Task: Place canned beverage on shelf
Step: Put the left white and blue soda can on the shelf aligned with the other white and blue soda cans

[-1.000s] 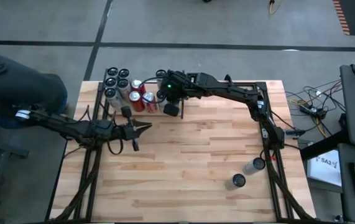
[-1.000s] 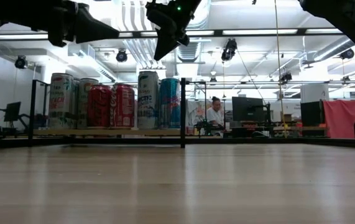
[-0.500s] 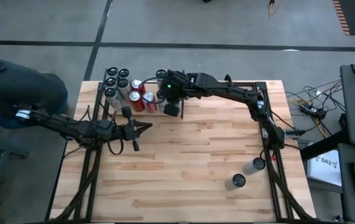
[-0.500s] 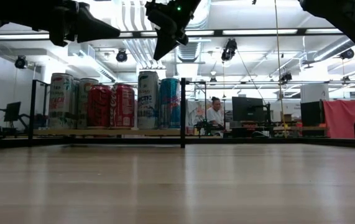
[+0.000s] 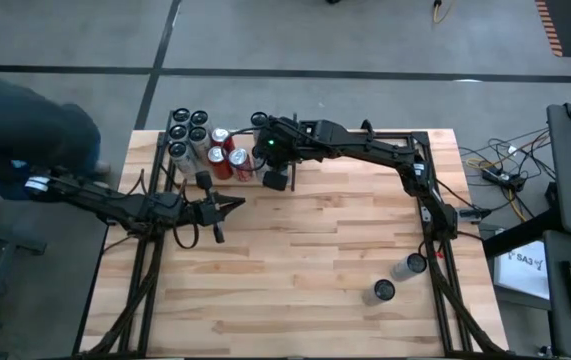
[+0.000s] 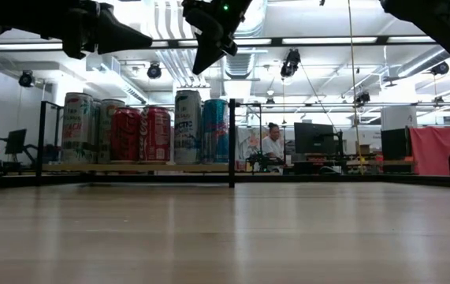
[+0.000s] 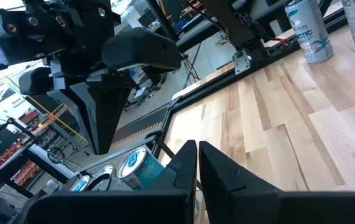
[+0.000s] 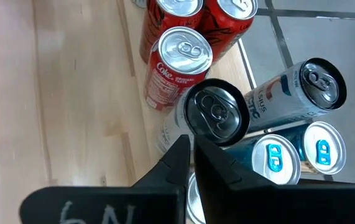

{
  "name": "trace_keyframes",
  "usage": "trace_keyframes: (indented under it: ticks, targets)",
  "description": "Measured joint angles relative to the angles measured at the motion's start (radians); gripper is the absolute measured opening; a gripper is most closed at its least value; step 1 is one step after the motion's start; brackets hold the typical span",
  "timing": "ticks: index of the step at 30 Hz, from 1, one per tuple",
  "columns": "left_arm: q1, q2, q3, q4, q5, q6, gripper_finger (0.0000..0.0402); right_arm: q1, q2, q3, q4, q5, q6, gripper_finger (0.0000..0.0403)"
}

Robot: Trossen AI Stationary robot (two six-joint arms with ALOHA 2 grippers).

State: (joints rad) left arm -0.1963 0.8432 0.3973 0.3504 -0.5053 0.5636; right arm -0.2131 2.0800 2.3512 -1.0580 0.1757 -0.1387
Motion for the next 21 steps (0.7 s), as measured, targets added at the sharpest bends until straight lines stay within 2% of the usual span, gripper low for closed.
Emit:
trace_keyframes:
  ticks: [9, 13, 21]
  targets:
    - [-0.001, -0.001, 0.000, 0.000, -0.004, 0.000, 0.0001, -0.001, 0.000, 0.000, -0.019, 0.000, 0.024, 0.0013]
    - [-0.012, -0.027, 0.003, 0.000, -0.083, 0.002, 0.0001, -0.001, 0.000, 0.000, -0.060, -0.028, 0.010, 0.0013]
    - [-0.013, -0.095, 0.016, -0.001, -0.138, 0.024, 0.0001, -0.011, 0.049, -0.002, -0.037, -0.045, -0.029, 0.0013]
